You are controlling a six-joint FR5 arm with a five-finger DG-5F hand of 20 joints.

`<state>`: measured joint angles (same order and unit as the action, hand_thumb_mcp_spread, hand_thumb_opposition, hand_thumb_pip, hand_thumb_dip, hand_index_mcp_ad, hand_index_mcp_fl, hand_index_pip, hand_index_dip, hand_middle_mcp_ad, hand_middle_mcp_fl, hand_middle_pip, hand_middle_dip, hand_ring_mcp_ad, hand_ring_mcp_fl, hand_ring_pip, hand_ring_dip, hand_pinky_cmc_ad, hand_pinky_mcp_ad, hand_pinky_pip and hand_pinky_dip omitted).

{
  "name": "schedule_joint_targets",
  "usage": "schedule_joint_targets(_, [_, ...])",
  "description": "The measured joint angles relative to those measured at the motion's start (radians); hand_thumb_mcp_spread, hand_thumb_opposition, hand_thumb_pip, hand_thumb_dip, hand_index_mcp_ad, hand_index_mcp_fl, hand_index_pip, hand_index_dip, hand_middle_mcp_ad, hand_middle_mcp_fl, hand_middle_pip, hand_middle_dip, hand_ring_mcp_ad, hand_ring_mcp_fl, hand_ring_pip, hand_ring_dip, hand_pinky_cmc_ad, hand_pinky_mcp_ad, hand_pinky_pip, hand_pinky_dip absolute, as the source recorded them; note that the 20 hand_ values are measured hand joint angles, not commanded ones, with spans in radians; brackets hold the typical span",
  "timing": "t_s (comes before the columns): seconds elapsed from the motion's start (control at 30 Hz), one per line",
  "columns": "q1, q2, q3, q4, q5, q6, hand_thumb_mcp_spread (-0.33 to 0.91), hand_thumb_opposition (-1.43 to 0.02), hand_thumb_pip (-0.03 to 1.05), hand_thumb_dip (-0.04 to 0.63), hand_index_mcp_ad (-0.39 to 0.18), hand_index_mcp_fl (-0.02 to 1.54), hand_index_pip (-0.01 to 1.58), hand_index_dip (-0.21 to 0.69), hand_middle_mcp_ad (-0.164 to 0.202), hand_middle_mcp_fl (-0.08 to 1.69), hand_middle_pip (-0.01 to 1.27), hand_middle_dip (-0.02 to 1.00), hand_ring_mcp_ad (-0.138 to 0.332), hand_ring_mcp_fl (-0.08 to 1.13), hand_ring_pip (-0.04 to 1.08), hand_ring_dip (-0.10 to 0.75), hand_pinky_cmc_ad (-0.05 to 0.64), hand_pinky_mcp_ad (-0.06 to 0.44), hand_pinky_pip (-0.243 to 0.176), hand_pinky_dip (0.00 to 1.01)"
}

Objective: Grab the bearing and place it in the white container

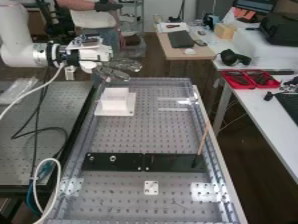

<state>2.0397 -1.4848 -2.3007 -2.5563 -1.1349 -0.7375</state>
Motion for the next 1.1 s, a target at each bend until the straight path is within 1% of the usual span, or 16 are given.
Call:
schedule_joint_targets(0.03, [0.023,-0.005,-0.004,0.004,0.036,0.013,0.56,-1.01,0.58,0.298,-0.199,0.36,1.44,0.094,0.075,0.02,0.13,0.16,0.138,0.00,0.08,0.073,0.379,0.297,-0.089,0.18])
schedule_joint_targets(0.13, [0.054,-0.022,-0.011,0.016,0.098,0.040,0.56,-1.01,0.58,0.298,-0.195,0.36,1.44,0.094,0.079,0.02,0.13,0.16,0.140,0.00,0.08,0.073,0.382,0.297,-0.089,0.18])
schedule_joint_targets(0.33, [0.083,-0.055,-0.023,0.047,0.184,0.091,0.56,-1.01,0.58,0.298,-0.199,0.36,1.44,0.094,0.084,0.02,0.13,0.16,0.141,0.00,0.08,0.073,0.379,0.297,-0.089,0.18])
schedule_joint_targets(0.43, [0.089,-0.066,-0.025,0.053,0.203,0.105,0.56,-1.01,0.58,0.298,-0.199,0.36,1.44,0.094,0.084,0.02,0.13,0.16,0.141,0.00,0.08,0.073,0.379,0.297,-0.089,0.18])
schedule_joint_targets(0.63, [0.110,-0.090,-0.030,0.066,0.253,0.152,0.56,-1.01,0.58,0.298,-0.199,0.36,1.44,0.096,0.084,0.02,0.13,0.16,0.141,0.00,0.08,0.073,0.379,0.297,-0.089,0.18])
schedule_joint_targets(0.77, [0.123,-0.099,-0.032,0.067,0.270,0.168,0.56,-1.01,0.58,0.298,-0.195,0.36,1.44,0.096,0.084,0.02,0.13,0.16,0.143,0.00,0.08,0.073,0.379,0.297,-0.089,0.18])
schedule_joint_targets(0.83, [0.133,-0.111,-0.030,0.066,0.284,0.190,0.56,-1.01,0.58,0.298,-0.199,0.36,1.44,0.096,0.084,0.02,0.13,0.16,0.143,0.00,0.08,0.073,0.379,0.297,-0.089,0.18])
schedule_joint_targets(0.87, [0.134,-0.112,-0.030,0.065,0.285,0.191,0.56,-1.01,0.58,0.298,-0.201,0.36,1.44,0.096,0.084,0.02,0.13,0.16,0.143,0.00,0.08,0.073,0.379,0.297,-0.089,0.18])
schedule_joint_targets(1.1, [0.142,-0.167,-0.018,0.057,0.302,0.250,0.56,-1.01,0.58,0.298,-0.197,0.36,1.44,0.096,0.082,0.02,0.13,0.16,0.141,0.00,0.08,0.073,0.379,0.297,-0.089,0.18])
